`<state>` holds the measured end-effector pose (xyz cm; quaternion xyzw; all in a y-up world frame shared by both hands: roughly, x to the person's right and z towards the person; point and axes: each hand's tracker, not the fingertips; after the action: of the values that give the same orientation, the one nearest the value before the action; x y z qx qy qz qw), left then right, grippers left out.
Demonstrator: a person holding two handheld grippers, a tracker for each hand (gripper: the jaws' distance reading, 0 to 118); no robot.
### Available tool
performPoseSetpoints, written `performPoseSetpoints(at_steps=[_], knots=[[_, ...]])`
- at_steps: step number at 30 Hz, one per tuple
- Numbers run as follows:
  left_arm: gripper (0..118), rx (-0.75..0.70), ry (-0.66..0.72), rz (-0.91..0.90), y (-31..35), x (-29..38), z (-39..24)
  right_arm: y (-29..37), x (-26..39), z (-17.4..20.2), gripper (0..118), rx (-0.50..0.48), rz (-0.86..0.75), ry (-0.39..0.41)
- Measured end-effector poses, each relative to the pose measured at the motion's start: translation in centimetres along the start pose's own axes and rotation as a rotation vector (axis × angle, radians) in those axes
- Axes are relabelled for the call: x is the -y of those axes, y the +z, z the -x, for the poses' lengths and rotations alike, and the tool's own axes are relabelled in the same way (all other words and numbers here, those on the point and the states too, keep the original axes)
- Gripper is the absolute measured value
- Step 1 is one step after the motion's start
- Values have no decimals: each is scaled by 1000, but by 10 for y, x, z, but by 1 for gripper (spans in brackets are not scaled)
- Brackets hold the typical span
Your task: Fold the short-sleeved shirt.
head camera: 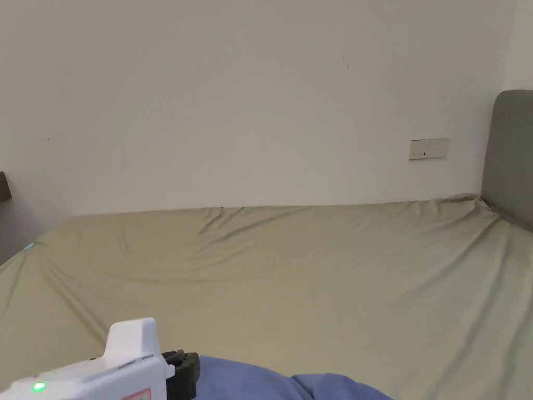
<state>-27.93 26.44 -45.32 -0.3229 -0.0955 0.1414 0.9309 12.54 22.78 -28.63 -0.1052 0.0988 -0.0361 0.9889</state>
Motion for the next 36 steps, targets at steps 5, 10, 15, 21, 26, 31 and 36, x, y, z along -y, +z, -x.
performPoseSetpoints(at_steps=[5, 10, 15, 21, 26, 31, 36], knots=[[55, -192, -98, 109, -139, -39, 58, -34, 17, -16, 1, 30, 77, 8], [113, -241, -85, 211, -235, -33, 101, -68, 37, -37, 1, 95, 196, -43], [109, -346, -135, 252, -293, -22, 135, -94, 54, -49, 1, 117, 264, -37], [111, -322, -132, 212, -292, -4, 124, -106, 62, -49, 1, 115, 284, -43], [2, -215, -355, 170, -266, 11, 86, -101, 60, -44, 1, 91, 285, -49], [2, -158, -483, 182, -244, 33, 62, -105, 45, -55, 1, 28, 276, -86], [2, -184, -368, -42, -178, 30, 59, -172, 14, -72, 1, -68, 324, -199]])
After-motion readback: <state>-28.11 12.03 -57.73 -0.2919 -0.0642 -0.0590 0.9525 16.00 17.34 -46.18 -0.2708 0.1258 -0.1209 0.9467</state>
